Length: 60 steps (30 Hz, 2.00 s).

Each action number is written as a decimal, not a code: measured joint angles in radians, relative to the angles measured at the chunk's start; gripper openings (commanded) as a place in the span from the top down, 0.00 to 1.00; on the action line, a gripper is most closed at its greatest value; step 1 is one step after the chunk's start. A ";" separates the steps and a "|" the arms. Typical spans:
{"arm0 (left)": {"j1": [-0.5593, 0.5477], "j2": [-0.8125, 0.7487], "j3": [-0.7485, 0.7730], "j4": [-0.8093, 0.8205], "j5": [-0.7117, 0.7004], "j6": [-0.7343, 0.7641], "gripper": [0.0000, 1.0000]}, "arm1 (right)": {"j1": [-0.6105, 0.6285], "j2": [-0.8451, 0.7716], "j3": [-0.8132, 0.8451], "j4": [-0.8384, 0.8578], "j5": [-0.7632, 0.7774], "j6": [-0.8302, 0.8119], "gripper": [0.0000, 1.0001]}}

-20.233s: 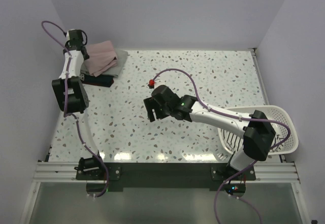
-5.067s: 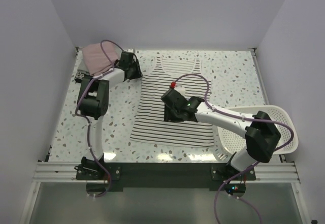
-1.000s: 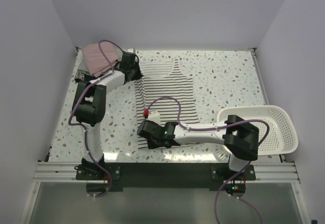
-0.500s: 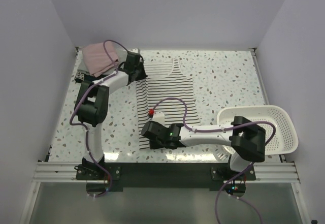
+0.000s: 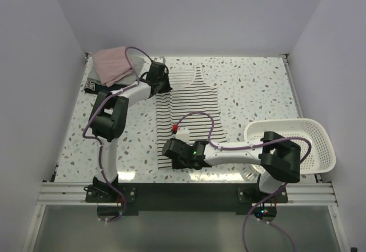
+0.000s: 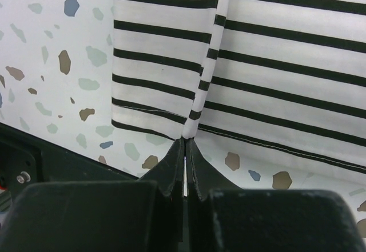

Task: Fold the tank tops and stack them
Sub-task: Fold the tank top

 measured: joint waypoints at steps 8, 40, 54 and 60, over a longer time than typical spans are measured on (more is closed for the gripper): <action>-0.006 0.030 0.000 0.004 0.000 0.000 1.00 | 0.002 0.000 -0.023 0.000 0.002 0.024 1.00; -0.028 0.032 -0.010 0.081 0.036 -0.001 0.93 | 0.029 0.000 -0.079 0.009 0.035 0.090 1.00; -0.027 0.022 -0.011 0.103 0.053 0.001 0.55 | 0.033 -0.082 -0.075 -0.105 0.112 0.091 0.62; 0.002 -0.056 -0.016 0.091 0.040 -0.026 0.67 | 0.033 -0.080 0.055 -0.150 0.159 0.010 0.64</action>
